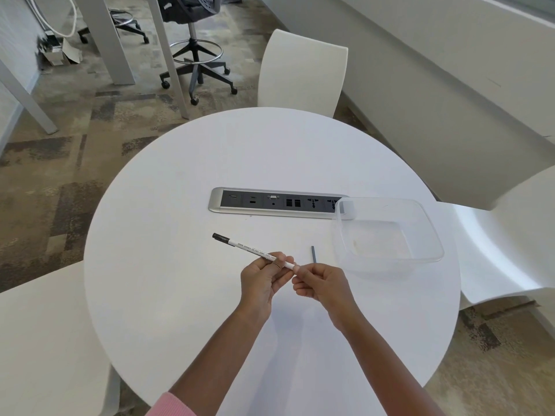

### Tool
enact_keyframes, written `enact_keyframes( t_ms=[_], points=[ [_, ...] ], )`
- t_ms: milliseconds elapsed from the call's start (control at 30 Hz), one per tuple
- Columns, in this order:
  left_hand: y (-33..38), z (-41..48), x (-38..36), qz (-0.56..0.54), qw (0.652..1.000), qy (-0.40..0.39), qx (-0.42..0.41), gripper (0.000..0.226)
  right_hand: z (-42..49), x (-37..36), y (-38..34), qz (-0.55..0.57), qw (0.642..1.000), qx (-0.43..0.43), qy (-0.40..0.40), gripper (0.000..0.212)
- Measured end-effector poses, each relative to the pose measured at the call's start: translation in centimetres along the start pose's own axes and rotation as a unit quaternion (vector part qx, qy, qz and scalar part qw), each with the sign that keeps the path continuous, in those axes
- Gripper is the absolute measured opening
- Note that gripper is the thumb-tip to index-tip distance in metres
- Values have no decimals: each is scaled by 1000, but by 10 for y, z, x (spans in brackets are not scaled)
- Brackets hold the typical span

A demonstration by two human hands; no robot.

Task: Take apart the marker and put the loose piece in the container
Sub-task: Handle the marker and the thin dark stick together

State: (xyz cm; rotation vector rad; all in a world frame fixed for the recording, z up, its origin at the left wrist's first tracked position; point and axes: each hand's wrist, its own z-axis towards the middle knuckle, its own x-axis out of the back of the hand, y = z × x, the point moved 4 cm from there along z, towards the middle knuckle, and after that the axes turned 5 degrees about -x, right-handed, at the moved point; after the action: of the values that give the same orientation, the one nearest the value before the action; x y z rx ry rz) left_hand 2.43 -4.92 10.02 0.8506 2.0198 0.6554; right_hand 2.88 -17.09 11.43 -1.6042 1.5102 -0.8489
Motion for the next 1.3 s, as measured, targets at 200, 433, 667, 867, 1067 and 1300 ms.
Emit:
enact_keyframes(
  t_ms=[200, 433, 667, 867, 1067, 1300],
  points=[
    [9, 3, -6, 8, 1000, 23, -8, 6, 2, -1, -6, -54, 989, 123, 53, 17],
    [8, 2, -10, -3, 998, 46, 33, 9, -4, 3, -9, -388, 814, 419, 102, 28],
    [2, 1, -9, -21, 994, 60, 89, 9, -1, 11, 2, -565, 610, 544, 112, 19],
    [7, 6, -5, 14, 996, 62, 59, 9, 4, 8, 1, -141, 979, 141, 37, 7],
    [8, 3, -5, 61, 997, 46, 25, 9, 5, -1, 12, 65, 998, -24, 2, 11],
    [8, 4, -1, 57, 996, 67, 20, 8, 5, -1, 6, -77, 993, 82, 35, 12]
  ],
)
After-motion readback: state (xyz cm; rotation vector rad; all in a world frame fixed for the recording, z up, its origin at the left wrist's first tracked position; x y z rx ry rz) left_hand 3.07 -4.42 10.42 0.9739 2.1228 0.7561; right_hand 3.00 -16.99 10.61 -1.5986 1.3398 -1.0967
